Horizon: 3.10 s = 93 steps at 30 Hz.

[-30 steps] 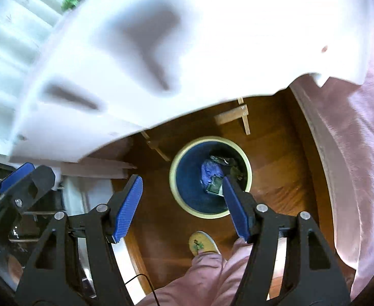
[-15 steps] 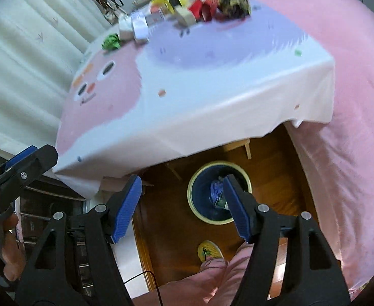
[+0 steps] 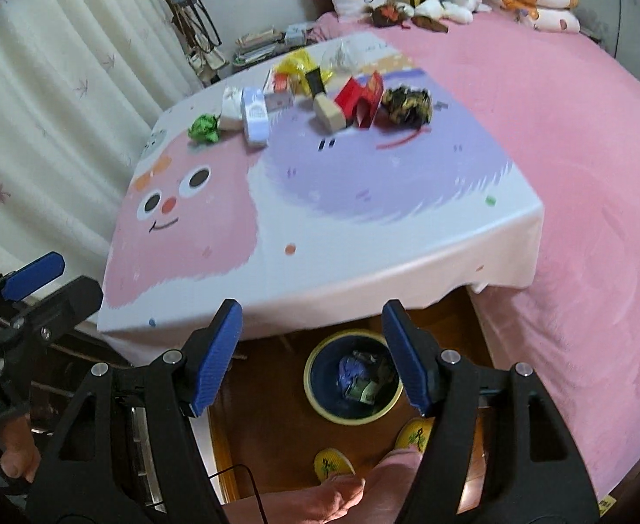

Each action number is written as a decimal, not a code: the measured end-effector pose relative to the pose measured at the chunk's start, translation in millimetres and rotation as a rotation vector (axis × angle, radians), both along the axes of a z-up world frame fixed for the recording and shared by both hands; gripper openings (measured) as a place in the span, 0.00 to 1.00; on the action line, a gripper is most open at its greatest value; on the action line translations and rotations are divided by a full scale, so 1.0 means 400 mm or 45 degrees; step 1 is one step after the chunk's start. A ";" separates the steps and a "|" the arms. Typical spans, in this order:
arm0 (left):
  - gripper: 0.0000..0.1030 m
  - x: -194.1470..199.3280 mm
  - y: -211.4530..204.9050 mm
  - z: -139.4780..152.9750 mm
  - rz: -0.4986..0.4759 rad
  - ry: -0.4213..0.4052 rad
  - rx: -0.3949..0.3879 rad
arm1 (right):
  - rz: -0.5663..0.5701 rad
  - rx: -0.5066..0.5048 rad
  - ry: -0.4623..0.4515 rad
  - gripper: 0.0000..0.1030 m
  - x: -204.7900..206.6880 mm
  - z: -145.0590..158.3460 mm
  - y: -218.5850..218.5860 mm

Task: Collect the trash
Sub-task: 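Raise both tools back toward the table, then grasp the black-and-gold crumpled wrapper with the right tool, then grasp the red-and-gold envelope with the left tool while the right tool holds the wrapper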

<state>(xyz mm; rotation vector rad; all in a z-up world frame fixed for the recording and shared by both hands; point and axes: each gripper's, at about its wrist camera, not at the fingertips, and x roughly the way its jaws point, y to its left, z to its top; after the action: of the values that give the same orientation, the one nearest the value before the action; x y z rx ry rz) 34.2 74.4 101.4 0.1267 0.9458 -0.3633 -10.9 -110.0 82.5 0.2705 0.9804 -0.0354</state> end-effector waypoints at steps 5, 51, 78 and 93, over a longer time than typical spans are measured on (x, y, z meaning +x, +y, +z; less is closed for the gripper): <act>0.80 0.043 -0.025 0.017 -0.024 -0.032 0.001 | -0.031 -0.033 -0.020 0.62 0.046 0.021 -0.026; 0.64 0.834 -0.607 -0.226 0.214 0.310 0.085 | 0.270 0.296 0.268 0.47 0.857 -0.253 -0.533; 0.09 0.926 -0.723 -0.389 0.094 0.501 0.132 | 0.233 0.266 0.287 0.47 0.785 -0.241 -0.587; 0.09 0.670 -0.437 -0.205 0.137 0.325 0.008 | 0.237 0.228 0.220 0.47 0.646 -0.171 -0.418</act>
<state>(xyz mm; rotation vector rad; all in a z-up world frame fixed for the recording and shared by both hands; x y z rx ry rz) 302.1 -100.5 19.3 0.0350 1.2006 -0.2811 247.4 -277.1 14.1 0.3434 1.1790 0.2031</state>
